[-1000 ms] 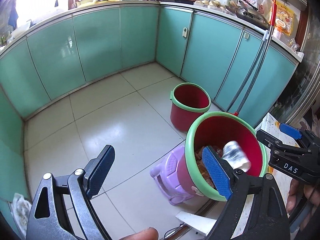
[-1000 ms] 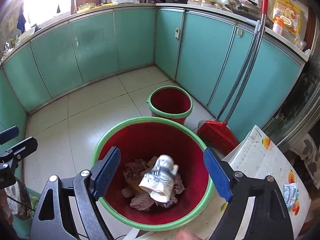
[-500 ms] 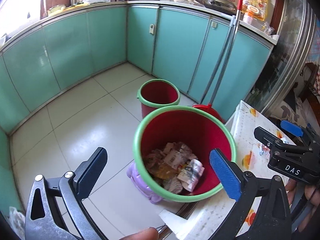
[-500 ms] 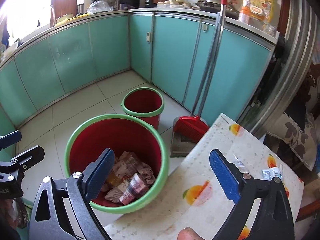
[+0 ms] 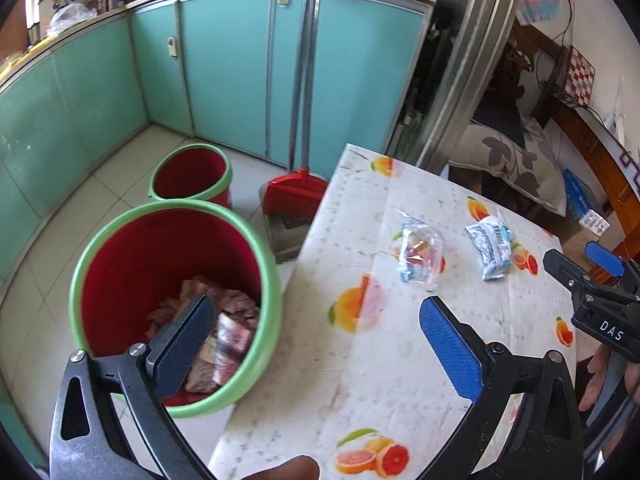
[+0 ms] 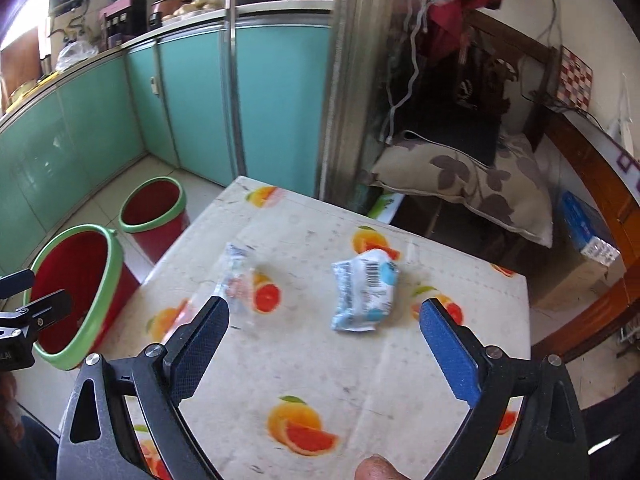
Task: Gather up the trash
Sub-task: 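Grasp the clear plastic wrapper with the left tool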
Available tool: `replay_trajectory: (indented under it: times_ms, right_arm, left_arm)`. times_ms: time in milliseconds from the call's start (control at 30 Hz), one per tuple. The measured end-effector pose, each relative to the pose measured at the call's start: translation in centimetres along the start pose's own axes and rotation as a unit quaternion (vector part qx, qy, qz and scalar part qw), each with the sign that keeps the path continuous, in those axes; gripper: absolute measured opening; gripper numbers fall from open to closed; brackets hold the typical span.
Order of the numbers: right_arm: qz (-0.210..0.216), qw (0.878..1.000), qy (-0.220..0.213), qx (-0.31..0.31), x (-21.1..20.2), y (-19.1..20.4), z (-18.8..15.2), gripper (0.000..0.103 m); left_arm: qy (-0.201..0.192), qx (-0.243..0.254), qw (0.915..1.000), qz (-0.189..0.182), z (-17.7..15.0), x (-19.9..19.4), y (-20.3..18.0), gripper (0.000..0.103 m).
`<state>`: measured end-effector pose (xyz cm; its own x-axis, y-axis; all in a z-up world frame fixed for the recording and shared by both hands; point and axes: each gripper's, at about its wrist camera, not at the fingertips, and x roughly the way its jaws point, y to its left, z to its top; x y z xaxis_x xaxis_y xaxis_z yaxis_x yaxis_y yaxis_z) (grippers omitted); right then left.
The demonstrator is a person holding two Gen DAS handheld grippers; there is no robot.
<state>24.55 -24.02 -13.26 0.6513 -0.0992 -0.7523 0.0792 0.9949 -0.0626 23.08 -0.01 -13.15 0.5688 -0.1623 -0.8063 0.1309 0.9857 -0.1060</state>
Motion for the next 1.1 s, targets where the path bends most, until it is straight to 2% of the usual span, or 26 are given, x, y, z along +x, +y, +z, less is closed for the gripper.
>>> replay_trajectory:
  times_ms: [267, 433, 533, 567, 600, 633, 700, 733, 767, 867, 1100]
  right_arm:
    - [-0.034, 0.998, 0.015, 0.053, 0.3, -10.7, -2.5, 0.097]
    - [-0.042, 0.996, 0.025, 0.071, 1.2, -13.6, -3.9, 0.097]
    - [-0.039, 0.996, 0.03, 0.079, 2.0, -14.2, -4.2, 0.097]
    - [-0.038, 0.996, 0.032, 0.08, 2.3, -14.5, -4.2, 0.097]
    - [-0.036, 0.996, 0.033, 0.08, 2.6, -14.1, -4.2, 0.097]
    - [-0.033, 0.996, 0.034, 0.08, 2.9, -14.1, -4.1, 0.097]
    - [-0.025, 0.996, 0.036, 0.078, 3.7, -13.7, -3.9, 0.097]
    - [-0.02, 0.996, 0.038, 0.076, 4.1, -13.5, -3.8, 0.097]
    - [-0.016, 0.996, 0.04, 0.074, 4.5, -13.1, -3.7, 0.097]
    - [-0.001, 0.997, 0.046, 0.069, 5.8, -11.9, -3.1, 0.097]
    - [0.03, 0.996, 0.068, 0.058, 10.5, -8.7, -1.6, 0.097]
  left_arm:
    - [0.039, 0.044, 0.9982, -0.01, 1.7, 6.7, -7.7, 0.103]
    - [0.066, 0.061, 0.9959, 0.005, 2.8, 11.4, -10.7, 0.103]
    - [0.069, 0.07, 0.9949, 0.019, 3.2, 13.4, -11.4, 0.102]
    - [0.073, 0.073, 0.9943, 0.026, 3.2, 14.0, -11.6, 0.095]
    - [0.079, 0.075, 0.9935, 0.033, 3.3, 14.6, -11.8, 0.083]
    - [0.087, 0.075, 0.9927, 0.037, 3.2, 14.9, -11.7, 0.077]
    - [0.102, 0.074, 0.9913, 0.041, 3.1, 15.8, -11.6, 0.052]
    - [0.105, 0.075, 0.9907, 0.044, 3.1, 16.1, -11.6, 0.044]
    - [0.107, 0.077, 0.9902, 0.046, 3.0, 16.2, -11.5, 0.025]
    - [0.101, 0.083, 0.9904, 0.044, 2.8, 15.8, -11.2, 0.014]
    - [0.066, 0.092, 0.9924, 0.047, 2.6, 11.6, -9.0, 0.011]
